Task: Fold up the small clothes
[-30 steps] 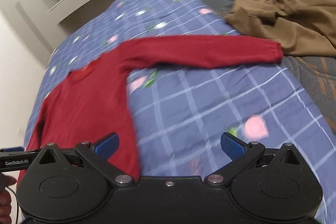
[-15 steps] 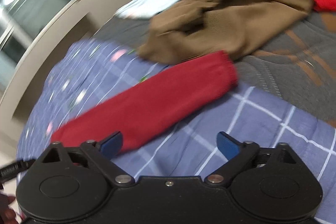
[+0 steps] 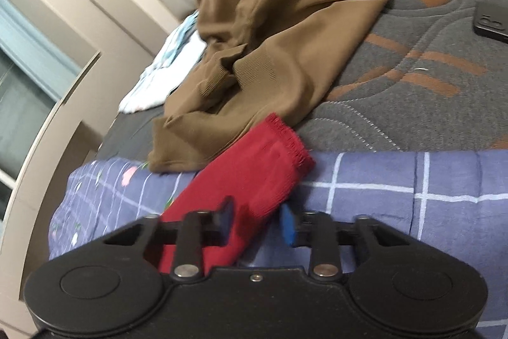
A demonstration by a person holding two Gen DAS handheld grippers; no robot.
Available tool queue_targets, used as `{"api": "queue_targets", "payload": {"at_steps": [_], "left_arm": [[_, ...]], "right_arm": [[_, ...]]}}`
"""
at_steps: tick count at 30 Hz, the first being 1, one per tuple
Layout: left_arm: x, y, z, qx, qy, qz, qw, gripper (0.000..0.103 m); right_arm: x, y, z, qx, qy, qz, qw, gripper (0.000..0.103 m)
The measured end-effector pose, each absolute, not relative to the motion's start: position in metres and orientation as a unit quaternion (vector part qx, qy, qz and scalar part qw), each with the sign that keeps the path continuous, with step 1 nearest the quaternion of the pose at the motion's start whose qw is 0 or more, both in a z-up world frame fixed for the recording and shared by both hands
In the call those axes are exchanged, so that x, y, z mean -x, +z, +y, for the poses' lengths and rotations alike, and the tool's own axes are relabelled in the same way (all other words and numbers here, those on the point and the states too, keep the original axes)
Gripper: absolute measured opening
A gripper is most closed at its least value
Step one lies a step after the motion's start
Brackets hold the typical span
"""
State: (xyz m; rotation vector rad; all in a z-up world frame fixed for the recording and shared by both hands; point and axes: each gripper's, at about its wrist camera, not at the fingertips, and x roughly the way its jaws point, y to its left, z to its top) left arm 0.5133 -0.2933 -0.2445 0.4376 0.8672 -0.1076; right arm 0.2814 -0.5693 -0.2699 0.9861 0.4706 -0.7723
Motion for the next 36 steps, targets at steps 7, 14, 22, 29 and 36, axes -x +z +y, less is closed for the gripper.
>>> {"api": "queue_targets", "payload": {"at_steps": [7, 14, 22, 29, 36], "left_arm": [[-0.507, -0.215, -0.261, -0.15, -0.076, 0.411, 0.896, 0.103], [-0.502, -0.153, -0.203, -0.057, -0.11, 0.392, 0.911, 0.102], [-0.496, -0.086, -0.108, 0.06, -0.16, 0.353, 0.92, 0.102], [-0.488, -0.065, -0.017, 0.117, -0.16, 0.328, 0.924, 0.102], [-0.486, -0.103, 0.06, 0.155, -0.123, 0.349, 0.916, 0.102]], "right_arm": [[-0.288, -0.242, -0.558, -0.413, -0.349, 0.192, 0.819, 0.008], [-0.321, -0.18, -0.51, -0.321, -0.28, 0.166, 0.89, 0.007], [-0.383, -0.115, -0.403, -0.219, -0.113, 0.147, 0.958, 0.007], [-0.427, -0.104, -0.287, -0.146, 0.02, 0.172, 0.974, 0.007], [-0.451, -0.137, -0.173, -0.095, 0.139, 0.24, 0.956, 0.007]]}}
